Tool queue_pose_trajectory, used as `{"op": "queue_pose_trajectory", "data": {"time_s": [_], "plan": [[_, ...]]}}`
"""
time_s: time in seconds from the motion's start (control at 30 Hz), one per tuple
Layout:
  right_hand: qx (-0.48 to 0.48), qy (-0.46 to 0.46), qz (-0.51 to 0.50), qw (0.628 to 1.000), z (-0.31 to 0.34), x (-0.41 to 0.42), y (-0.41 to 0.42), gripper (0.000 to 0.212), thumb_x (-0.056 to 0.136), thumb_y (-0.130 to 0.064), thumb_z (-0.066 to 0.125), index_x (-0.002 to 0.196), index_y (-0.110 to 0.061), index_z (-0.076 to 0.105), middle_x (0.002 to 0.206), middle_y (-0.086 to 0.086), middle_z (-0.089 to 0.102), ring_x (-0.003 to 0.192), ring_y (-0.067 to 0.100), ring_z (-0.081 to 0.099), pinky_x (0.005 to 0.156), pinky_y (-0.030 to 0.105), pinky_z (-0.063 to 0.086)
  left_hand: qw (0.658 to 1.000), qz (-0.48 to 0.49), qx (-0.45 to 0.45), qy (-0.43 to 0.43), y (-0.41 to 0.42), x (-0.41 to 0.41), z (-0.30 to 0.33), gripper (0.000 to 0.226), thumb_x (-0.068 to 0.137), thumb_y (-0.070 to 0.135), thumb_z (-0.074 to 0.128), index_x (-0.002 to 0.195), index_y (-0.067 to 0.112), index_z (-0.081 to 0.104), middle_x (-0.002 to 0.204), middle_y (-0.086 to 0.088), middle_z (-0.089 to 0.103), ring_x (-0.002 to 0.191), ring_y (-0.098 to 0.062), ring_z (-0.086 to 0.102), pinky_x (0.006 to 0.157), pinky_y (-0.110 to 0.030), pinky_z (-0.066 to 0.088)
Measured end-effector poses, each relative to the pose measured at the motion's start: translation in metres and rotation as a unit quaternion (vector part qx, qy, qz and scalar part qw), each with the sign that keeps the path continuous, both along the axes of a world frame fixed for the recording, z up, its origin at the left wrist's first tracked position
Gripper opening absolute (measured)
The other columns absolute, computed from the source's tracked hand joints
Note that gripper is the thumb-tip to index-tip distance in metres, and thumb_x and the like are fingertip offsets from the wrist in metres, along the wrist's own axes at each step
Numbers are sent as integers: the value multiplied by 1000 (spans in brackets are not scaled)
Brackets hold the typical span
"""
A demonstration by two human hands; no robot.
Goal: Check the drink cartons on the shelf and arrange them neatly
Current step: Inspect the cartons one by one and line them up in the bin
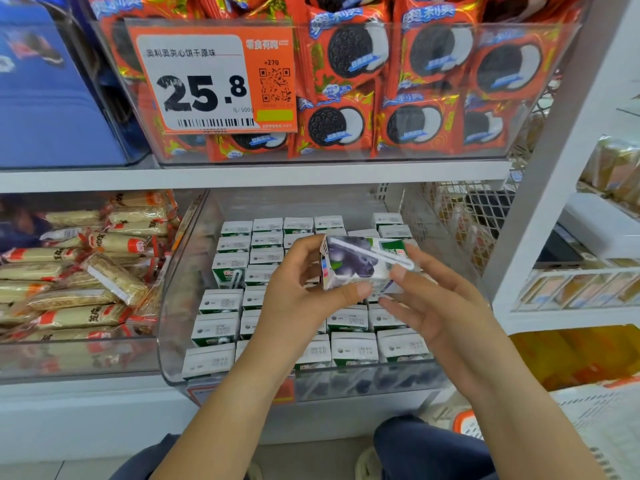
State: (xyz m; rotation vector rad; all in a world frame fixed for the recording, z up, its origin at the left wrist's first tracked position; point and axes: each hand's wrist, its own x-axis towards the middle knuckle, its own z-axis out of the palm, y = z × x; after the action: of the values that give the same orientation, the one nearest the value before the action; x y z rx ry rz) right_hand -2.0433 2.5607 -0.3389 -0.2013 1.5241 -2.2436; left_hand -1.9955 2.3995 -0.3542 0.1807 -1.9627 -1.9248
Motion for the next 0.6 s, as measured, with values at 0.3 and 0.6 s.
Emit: {"op": "queue_pose_trajectory", "data": {"time_s": [0.3,0.6], "plan": [[92,64,-32,993,-2,-1,0,34,75,-29,70,107,-19,68,95,2,73,84,15,68,66,21,54,986,-12,-167,-5,3,1,-5,54,63,46,82,108,49,52,108,31,60,100,9,57,81,-7,45],[223,314,3,923,-10,-1,-7,41,86,-14,66,117,-40,58,113,-16,62,91,5,58,78,19,49,958,-31,-286,-1,-1,4,-1,67,78,32,76,133,53,41,129,23,51,120,4,46,97,-15,38]]}}
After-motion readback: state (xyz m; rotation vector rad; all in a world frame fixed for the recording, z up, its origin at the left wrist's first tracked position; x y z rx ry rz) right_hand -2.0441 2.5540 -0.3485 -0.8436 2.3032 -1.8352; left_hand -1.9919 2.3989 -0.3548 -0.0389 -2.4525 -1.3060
